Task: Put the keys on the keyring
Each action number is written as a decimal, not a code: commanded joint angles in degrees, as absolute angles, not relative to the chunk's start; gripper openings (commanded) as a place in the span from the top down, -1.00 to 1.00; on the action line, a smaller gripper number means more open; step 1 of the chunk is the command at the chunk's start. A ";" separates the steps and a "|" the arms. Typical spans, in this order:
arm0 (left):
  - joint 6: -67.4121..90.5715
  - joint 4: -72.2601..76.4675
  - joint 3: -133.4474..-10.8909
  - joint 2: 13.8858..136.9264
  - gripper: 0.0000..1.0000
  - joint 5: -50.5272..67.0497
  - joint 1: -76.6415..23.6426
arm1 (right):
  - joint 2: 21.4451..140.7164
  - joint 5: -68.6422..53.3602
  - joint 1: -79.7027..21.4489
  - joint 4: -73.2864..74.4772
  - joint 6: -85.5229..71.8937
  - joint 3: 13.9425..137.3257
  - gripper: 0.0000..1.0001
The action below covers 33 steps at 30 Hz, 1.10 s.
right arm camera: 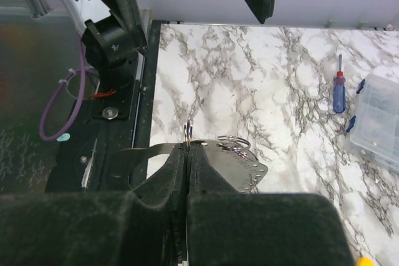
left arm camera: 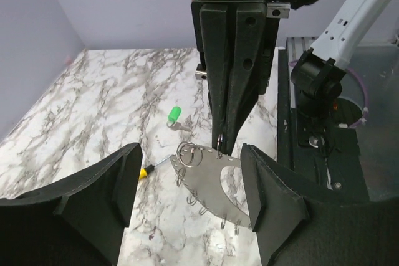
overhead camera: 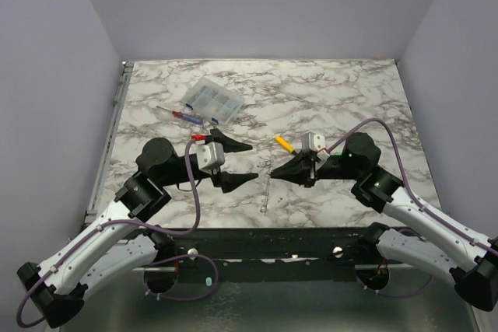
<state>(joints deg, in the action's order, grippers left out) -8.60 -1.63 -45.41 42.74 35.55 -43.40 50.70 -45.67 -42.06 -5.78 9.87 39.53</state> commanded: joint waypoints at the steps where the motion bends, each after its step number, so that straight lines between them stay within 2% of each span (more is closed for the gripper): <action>1: 0.35 11.81 -40.43 41.41 -0.40 41.44 -40.36 | 48.53 -45.11 -42.38 -17.33 4.22 35.60 0.99; 6: 3.73 17.15 -38.43 40.95 -0.43 39.59 -39.00 | 46.73 -40.25 -42.42 -28.49 -2.66 30.91 0.99; 12: 5.41 20.34 -35.82 40.15 -0.77 32.49 -38.37 | 45.57 -30.26 -42.37 -36.12 -10.53 26.96 0.99; 15: 5.96 21.29 -35.30 39.73 -0.85 29.64 -38.16 | 45.46 -27.70 -42.43 -48.93 -16.98 23.03 0.99; 26: 6.25 25.76 -32.33 37.71 -0.87 26.19 -37.38 | 59.94 -18.13 -42.41 -91.90 -35.78 16.38 0.99; 31: 5.93 26.37 -32.03 38.33 -0.86 28.21 -37.27 | 64.19 -24.83 -42.29 -96.47 -37.39 19.04 0.99; 32: 6.84 26.62 -32.52 40.01 -0.85 31.16 -37.03 | 61.38 -33.29 -42.32 -91.52 -34.46 20.53 0.99; 33: 7.16 26.63 -32.97 40.82 -0.84 32.58 -36.96 | 59.79 -36.19 -42.30 -88.82 -32.95 20.83 0.99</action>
